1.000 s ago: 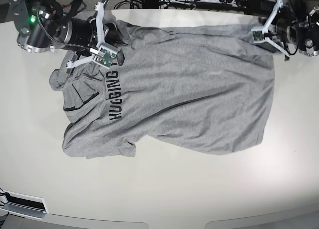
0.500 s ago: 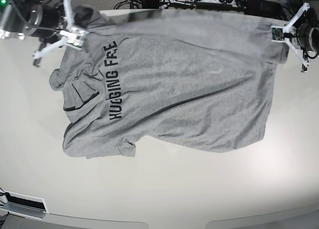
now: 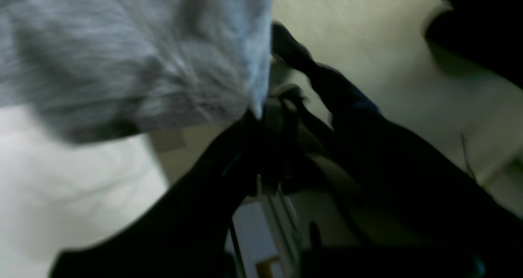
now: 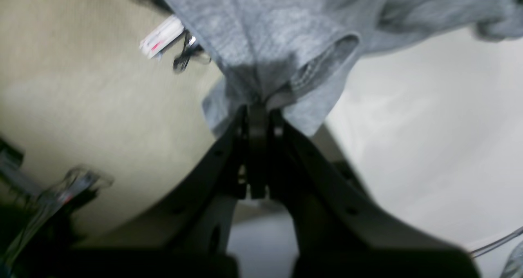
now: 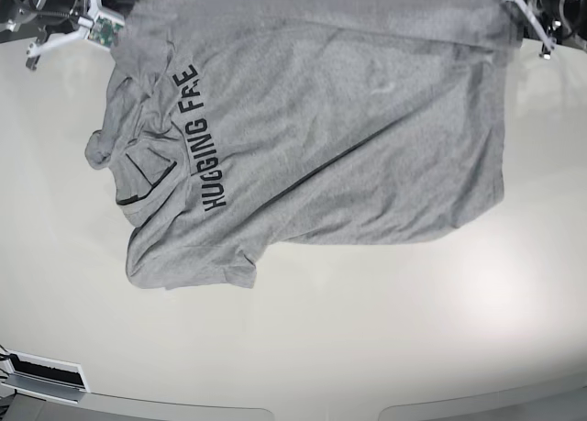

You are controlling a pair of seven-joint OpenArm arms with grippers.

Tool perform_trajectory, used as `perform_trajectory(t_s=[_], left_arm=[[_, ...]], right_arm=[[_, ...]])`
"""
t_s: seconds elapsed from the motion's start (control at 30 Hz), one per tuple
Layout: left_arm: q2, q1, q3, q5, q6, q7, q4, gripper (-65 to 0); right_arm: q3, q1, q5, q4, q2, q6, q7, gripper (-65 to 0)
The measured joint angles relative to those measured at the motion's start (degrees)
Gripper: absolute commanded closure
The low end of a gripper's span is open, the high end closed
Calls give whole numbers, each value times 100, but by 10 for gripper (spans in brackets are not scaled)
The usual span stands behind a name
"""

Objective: Layout the t-shirt on the table in an organized manner, then fold the t-shirt properly
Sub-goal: 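Grasp the shirt edges with both grippers and lift the shirt up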

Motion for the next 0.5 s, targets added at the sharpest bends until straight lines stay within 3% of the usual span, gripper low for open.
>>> perform_trajectory(t_s=[0.27,0.43,0.5], left_arm=[[-81,1167,-20,-11,-2,586,238,0],[-98,1259,-17,326,-4,717,614,0],[-109,1246,-24,800,-4,704,791,0]], right_arm=[[-7,-1108,2,13,442,-52,-229,0],[11,-1248,-72,11,538,-125,-273,0],[13,-1252,-164,11,535,-127,-280,0]])
